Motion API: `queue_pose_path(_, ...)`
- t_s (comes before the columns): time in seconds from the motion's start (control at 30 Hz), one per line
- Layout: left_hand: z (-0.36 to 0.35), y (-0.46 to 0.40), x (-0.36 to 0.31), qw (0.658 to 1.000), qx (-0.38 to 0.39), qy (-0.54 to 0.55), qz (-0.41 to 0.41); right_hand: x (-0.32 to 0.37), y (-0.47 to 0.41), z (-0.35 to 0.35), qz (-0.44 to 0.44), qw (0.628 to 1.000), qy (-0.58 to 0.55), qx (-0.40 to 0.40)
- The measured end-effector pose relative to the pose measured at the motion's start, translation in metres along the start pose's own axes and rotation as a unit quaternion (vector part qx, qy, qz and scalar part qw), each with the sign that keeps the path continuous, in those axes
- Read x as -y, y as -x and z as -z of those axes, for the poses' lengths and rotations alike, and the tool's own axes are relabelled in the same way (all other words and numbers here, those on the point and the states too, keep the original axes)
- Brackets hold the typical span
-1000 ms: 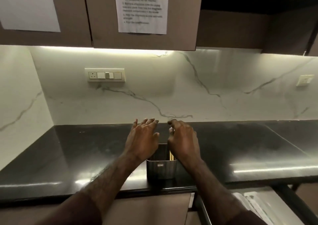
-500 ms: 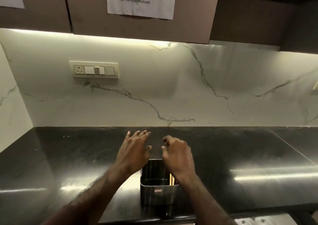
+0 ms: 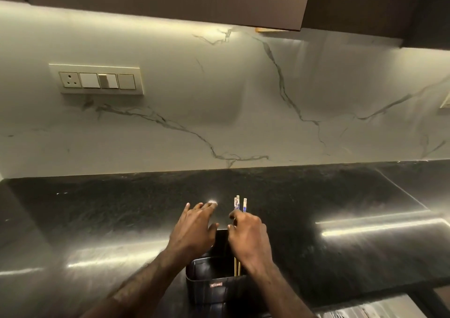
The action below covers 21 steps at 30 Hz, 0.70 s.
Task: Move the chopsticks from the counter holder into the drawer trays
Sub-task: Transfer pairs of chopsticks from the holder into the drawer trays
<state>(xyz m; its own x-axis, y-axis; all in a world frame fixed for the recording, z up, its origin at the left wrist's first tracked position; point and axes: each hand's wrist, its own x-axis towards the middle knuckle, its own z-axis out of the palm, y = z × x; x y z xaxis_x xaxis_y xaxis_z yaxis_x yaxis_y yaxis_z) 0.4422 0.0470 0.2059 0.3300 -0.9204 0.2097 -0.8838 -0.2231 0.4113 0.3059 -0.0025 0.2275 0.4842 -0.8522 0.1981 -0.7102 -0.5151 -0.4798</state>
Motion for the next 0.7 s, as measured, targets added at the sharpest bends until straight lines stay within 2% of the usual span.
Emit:
queue_pose_path(0.47, -0.029, -0.028, -0.012, 0.994, 0.060, 0.090, 0.008, -0.020, -0.005, -0.020, -0.074, 0.995, -0.028, -0.055)
queue_pose_path(0.7, -0.032, -0.030, -0.020, 0.984, 0.025, 0.174, -0.026, -0.024, -0.007, -0.020, -0.062, 0.996, -0.046, -0.047)
